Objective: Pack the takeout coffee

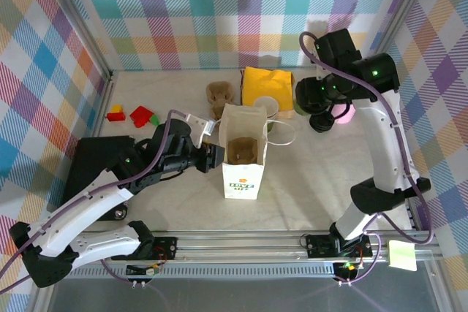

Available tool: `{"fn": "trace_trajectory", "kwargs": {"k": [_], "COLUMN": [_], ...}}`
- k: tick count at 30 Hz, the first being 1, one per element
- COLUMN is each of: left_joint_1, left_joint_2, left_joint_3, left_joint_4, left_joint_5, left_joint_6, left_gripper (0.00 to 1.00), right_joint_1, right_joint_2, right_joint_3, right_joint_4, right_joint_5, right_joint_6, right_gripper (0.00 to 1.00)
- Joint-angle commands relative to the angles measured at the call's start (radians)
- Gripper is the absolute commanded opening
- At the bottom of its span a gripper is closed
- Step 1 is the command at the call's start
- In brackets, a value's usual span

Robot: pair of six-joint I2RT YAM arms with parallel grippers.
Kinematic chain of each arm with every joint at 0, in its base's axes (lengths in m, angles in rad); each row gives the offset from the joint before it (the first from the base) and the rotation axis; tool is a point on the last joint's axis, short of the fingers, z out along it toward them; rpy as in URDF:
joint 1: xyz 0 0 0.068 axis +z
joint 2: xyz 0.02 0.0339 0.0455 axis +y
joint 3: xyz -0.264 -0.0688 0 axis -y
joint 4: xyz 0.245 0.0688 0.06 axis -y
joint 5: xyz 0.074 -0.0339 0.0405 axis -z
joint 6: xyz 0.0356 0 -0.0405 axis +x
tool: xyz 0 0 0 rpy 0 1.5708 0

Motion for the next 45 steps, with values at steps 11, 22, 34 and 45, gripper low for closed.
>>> {"fn": "trace_trajectory", "kwargs": {"k": [11, 22, 34, 45], "left_joint_1": [-0.079, -0.111, -0.112, -0.1], "left_joint_2": [0.03, 0.146, 0.138, 0.069], "left_joint_3": [-0.126, -0.095, -0.019, 0.039], "left_joint_4": [0.255, 0.357, 0.263, 0.121], "left_joint_5": [0.145, 0.089, 0.04, -0.078], "left_joint_6": [-0.139, -0.147, -0.077, -0.018], "left_gripper": [0.4, 0.41, 0.43, 0.47], "right_joint_1": [0.133, 0.269, 0.342, 0.36], "right_joint_2": [0.116, 0.128, 0.104, 0.071], "right_joint_3": [0.241, 0.23, 0.082, -0.03], "right_joint_4": [-0.145, -0.175, -0.175, -0.175], "right_joint_5": [-0.021, -0.039, -0.023, -0.007], "right_joint_6": [0.065, 0.093, 0.146, 0.209], "right_gripper": [0.67, 0.67, 0.66, 0.64]}}
